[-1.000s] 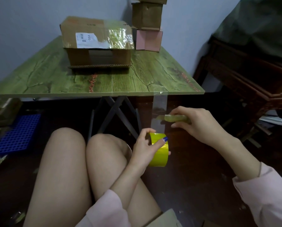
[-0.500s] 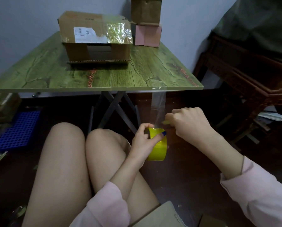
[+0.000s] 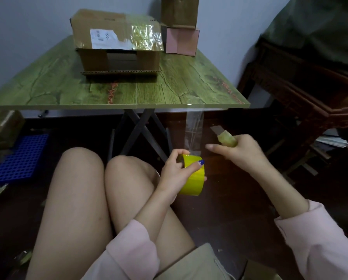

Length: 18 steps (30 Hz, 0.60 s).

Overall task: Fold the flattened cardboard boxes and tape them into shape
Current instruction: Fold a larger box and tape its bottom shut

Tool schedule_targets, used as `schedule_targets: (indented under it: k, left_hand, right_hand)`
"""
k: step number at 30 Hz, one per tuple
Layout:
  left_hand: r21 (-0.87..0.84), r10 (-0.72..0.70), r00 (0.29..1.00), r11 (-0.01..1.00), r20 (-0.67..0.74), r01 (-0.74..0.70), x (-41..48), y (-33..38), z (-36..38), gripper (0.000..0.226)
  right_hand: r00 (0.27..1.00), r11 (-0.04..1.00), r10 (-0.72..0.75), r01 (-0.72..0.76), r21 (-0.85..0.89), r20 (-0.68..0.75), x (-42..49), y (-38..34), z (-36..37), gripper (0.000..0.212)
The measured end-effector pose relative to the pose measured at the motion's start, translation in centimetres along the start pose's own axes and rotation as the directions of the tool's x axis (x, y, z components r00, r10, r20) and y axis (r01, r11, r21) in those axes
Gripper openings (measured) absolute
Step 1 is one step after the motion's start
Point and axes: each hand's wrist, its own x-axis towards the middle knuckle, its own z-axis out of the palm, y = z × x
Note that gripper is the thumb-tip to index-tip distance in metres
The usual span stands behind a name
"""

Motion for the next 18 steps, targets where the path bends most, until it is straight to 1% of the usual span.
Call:
schedule_targets:
  k: [1,2,4,5,6,7,8,10,11,14,18]
  left_hand:
    - [-0.001,0.0,1.0,1.0,-0.002,0.0,-0.1,0.0,0.0,0.034]
    - [0.001,0.003,1.0,1.0,-0.002,-0.003,-0.1,0.1,0.1,0.034]
    - [0.015,0.011,1.0,1.0,0.004,-0.011,-0.2,0.3,0.0,0.034]
    - [0.025,0.012,1.0,1.0,0.005,-0.012,-0.1,0.3,0.0,0.034]
    - [0.041,0.009,1.0,0.999,0.007,-0.009,-0.2,0.3,0.0,0.034]
    - [0.063,0.005,1.0,0.998,0.004,-0.005,-0.1,0.1,-0.1,0.034]
    - [0.086,-0.003,1.0,0.996,0.002,0.003,-0.1,-0.2,-0.2,0.034]
    - [0.136,-0.017,1.0,0.991,-0.002,0.017,-0.4,-0.6,-0.4,0.035]
    - [0.159,-0.011,1.0,0.987,-0.003,0.012,-0.5,-0.8,-0.5,0.035]
    - [0.148,0.028,0.999,0.989,0.017,-0.03,-0.7,-0.4,-0.8,0.032]
    - [0.09,0.034,0.998,0.995,0.054,-0.039,-1.0,0.3,-0.7,0.032]
  right_hand:
    - [0.998,0.989,-0.019,0.011,0.149,0.053,0.1,0.2,0.8,0.047]
    - [0.995,0.965,-0.054,0.031,0.259,0.083,0.3,0.3,1.5,0.041]
    - [0.984,0.917,-0.107,0.043,0.397,0.14,0.7,0.2,2.6,0.027]
    - [0.977,0.895,-0.125,0.035,0.446,0.175,0.9,0.0,3.0,0.025]
    - [0.972,0.881,-0.133,0.026,0.473,0.194,1.2,0.0,3.5,0.029]
    - [0.972,0.879,-0.129,0.02,0.476,0.197,1.6,0.3,4.1,0.032]
    - [0.975,0.898,-0.112,0.018,0.439,0.189,1.9,0.6,4.6,0.032]
    - [0.981,0.948,-0.081,0.023,0.317,0.174,1.9,1.3,5.7,0.029]
    - [0.983,0.95,-0.079,0.023,0.311,0.167,1.7,1.5,6.0,0.028]
    - [0.983,0.908,-0.132,0.068,0.414,0.129,1.1,1.3,5.8,0.024]
    - [0.974,0.912,-0.205,0.155,0.38,0.093,1.2,0.8,4.9,0.034]
